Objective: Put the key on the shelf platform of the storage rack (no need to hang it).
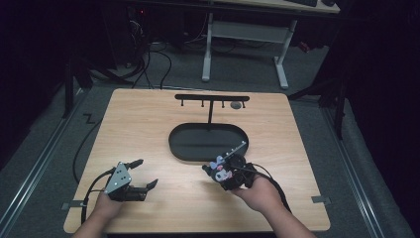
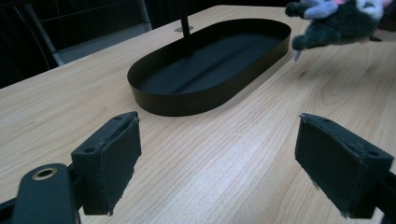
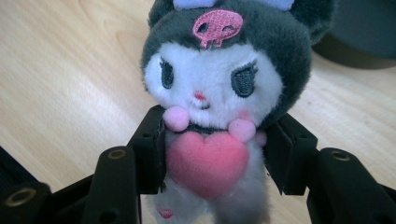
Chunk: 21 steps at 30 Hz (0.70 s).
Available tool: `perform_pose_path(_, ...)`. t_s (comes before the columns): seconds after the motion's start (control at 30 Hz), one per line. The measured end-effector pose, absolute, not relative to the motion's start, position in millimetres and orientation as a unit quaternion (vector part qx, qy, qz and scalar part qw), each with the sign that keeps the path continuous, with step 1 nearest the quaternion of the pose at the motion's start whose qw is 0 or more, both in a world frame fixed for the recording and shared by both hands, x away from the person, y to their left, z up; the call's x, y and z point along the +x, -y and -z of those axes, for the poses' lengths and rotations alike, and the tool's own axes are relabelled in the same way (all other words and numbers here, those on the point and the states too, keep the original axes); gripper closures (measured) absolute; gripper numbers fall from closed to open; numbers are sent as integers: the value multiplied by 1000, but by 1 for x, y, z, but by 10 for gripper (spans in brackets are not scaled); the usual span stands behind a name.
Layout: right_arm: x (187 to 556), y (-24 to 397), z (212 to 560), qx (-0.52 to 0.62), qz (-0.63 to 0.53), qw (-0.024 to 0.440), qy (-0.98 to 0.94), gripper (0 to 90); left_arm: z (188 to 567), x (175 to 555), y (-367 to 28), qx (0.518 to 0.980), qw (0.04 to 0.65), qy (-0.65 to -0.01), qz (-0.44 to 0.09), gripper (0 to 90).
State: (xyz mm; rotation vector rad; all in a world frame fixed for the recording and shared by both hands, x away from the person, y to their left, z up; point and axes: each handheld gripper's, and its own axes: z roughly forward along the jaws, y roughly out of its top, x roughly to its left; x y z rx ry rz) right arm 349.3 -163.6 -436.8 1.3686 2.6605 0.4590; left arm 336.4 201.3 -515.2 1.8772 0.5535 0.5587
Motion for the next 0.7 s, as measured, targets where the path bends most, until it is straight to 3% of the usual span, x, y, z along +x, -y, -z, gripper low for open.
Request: perform_pose_path(0.7, 400, 180, 423, 484, -167, 87, -854, 469, 514, 336, -203, 783, 528, -231, -232, 153)
